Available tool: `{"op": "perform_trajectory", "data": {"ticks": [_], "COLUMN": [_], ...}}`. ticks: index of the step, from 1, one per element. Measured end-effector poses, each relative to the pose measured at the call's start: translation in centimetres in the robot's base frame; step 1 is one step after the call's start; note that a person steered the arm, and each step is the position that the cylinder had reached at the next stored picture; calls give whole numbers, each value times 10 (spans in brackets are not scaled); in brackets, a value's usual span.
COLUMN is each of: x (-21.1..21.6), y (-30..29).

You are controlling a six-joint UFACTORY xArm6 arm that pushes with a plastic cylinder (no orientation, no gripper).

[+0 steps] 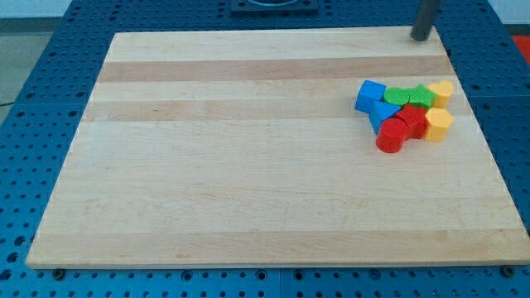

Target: Separate green blocks red blocks blue blocks and yellow hexagon from yellow heart

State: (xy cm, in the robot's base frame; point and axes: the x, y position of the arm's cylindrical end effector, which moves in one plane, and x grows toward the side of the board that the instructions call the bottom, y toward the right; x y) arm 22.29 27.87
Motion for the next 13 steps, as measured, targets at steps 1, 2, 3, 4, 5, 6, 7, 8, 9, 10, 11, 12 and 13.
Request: {"op": "perform_trajectory", "data": {"ticks": [1, 2, 3, 4, 5, 6, 7, 8, 9, 10, 11, 12, 13], "x": [46, 115, 145, 145, 145, 145, 144, 141, 172, 203, 199, 200, 201], "y": [50, 52, 11, -29, -56, -102, -125, -85, -12, -13, -42, -74, -116]}}
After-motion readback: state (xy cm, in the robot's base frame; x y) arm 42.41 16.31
